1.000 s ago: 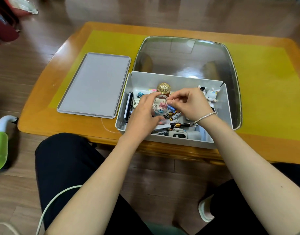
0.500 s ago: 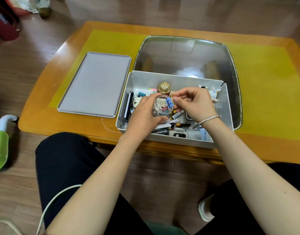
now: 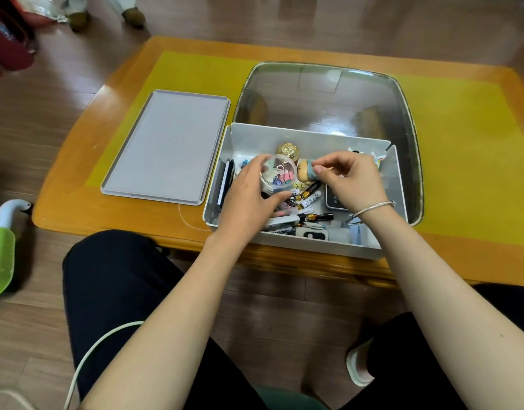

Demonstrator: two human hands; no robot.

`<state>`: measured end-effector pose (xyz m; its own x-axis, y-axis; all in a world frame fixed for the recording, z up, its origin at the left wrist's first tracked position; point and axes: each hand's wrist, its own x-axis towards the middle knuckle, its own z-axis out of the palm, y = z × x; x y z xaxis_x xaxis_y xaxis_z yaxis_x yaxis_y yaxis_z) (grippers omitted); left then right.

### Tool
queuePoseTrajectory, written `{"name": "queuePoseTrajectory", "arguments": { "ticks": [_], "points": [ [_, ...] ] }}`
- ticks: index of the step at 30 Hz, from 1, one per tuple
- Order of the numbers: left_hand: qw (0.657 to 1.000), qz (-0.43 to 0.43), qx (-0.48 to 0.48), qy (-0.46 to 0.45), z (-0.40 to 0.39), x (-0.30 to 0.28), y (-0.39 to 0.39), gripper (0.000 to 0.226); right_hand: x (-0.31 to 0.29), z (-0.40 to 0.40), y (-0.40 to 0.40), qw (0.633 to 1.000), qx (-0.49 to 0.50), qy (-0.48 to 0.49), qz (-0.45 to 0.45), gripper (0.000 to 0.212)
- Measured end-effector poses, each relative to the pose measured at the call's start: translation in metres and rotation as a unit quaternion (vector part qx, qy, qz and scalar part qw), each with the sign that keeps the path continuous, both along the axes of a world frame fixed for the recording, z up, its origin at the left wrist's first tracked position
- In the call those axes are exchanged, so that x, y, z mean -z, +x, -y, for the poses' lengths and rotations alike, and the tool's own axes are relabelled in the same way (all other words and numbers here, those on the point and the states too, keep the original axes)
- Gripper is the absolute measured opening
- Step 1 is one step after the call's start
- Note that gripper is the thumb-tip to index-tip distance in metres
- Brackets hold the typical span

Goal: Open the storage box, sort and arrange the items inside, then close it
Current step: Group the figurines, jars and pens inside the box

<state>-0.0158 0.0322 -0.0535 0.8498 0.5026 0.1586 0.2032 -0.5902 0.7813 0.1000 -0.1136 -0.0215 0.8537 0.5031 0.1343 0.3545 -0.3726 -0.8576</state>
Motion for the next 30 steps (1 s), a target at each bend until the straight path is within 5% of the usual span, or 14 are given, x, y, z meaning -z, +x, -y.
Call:
{"name": "queuePoseTrajectory", "arguments": {
  "ticks": [5, 10, 19, 30],
  "points": [
    [0.997, -0.019, -0.081, 0.007, -0.019, -0.006, -0.008, 0.073, 0.013, 0.007, 0.009, 0.998, 0.023, -0.064, 0.003, 0.009],
    [0.983, 0.029, -0.142, 0.113, -0.037, -0.013, -0.018, 0.068, 0.021, -0.002, 0.010, 0.983, -0.022, -0.182, 0.034, 0.011],
    [0.992, 0.020, -0.123, 0.006, -0.040, -0.003, -0.016, 0.070, 0.033, -0.029, 0.012, 0.925, -0.088, -0.350, 0.120, 0.024],
    [0.990, -0.003, -0.133, 0.042, -0.039, 0.001, -0.015, 0.073, 0.035, -0.038, 0.015, 0.917, -0.101, -0.352, 0.154, 0.011]
  ]
}}
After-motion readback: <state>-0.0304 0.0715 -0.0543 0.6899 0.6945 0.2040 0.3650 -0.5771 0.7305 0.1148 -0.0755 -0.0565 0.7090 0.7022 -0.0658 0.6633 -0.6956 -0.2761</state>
